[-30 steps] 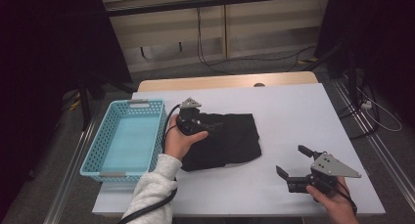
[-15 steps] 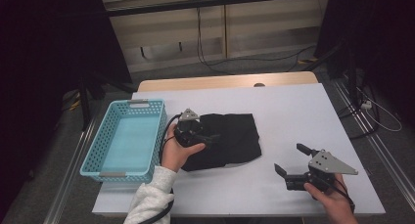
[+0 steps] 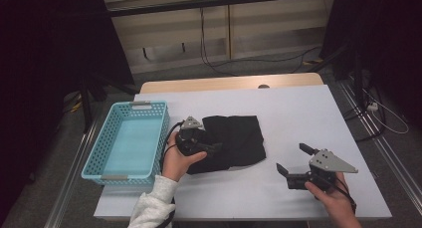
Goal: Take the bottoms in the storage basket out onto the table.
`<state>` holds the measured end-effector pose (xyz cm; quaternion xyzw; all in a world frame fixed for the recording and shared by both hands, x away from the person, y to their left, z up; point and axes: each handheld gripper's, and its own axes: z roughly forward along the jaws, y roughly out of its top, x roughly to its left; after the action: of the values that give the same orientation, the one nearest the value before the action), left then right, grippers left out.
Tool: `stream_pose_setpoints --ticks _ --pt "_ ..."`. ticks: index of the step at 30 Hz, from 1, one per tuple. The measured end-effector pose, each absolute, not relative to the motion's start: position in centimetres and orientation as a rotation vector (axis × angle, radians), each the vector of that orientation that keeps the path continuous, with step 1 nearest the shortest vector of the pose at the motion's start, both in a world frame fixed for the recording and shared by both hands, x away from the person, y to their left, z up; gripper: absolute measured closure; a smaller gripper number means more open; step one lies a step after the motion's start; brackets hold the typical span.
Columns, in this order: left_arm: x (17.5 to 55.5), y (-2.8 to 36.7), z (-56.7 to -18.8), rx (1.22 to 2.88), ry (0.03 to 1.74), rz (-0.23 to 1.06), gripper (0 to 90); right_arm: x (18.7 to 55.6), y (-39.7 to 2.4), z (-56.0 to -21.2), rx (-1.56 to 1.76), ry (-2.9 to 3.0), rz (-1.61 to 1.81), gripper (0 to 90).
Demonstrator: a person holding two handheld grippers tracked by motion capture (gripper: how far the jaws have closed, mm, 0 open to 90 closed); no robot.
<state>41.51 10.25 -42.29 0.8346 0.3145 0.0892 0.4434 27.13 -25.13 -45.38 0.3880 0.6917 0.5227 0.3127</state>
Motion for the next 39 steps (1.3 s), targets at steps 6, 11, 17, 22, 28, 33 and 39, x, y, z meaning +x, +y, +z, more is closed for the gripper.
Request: stream_pose_setpoints --ticks 6,11,17,22,28,33,39 --pt "41.3 9.9 -42.1 2.059 0.773 0.21 11.4 27.3 -25.2 -45.4 1.031 1.823 1.382 0.6" --pt "41.0 9.5 -41.8 2.072 0.769 0.231 12.6 27.2 -25.3 -45.5 1.024 1.829 1.379 0.6" --pt "40.7 8.9 -42.1 2.083 0.744 0.21 21.5 27.2 -25.2 -45.6 1.023 1.834 1.379 0.6" --pt "40.7 8.5 -42.8 2.105 0.751 0.183 36.5 27.2 -25.2 -45.5 1.019 1.836 1.379 0.7" --pt "40.9 8.2 -44.0 2.134 0.781 0.167 53.2 27.2 -25.2 -45.5 1.02 1.836 1.379 0.7" --pt "41.1 8.3 -44.6 2.134 0.814 0.129 65.5 27.3 -25.0 -45.6 1.01 1.851 1.363 0.6" --pt "41.3 8.8 -44.8 2.13 0.842 0.106 79.8 27.3 -25.0 -45.5 1.005 1.848 1.364 0.7"
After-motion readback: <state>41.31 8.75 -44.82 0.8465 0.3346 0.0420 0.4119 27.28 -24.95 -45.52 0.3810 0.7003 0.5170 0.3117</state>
